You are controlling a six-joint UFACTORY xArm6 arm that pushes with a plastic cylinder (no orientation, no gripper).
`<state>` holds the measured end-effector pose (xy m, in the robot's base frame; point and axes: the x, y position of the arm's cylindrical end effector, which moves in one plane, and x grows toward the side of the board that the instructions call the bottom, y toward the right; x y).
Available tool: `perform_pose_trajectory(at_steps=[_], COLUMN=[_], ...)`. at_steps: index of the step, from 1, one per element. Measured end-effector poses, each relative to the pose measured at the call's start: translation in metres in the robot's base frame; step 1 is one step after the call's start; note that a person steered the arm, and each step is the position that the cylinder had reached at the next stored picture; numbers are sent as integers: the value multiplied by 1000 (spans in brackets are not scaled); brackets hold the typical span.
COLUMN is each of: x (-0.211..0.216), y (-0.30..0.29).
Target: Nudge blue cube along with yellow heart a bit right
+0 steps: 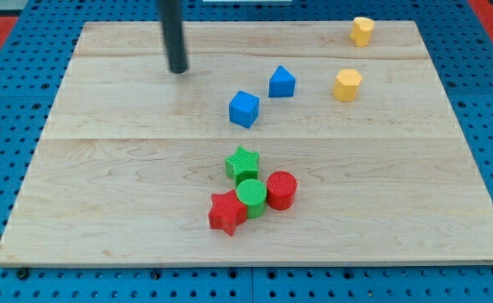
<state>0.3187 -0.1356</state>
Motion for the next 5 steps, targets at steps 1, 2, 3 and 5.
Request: perform_pose_trajectory(at_steps=[1, 2, 3, 5], x=[56, 79, 93, 105], y=[-7, 1, 25, 116])
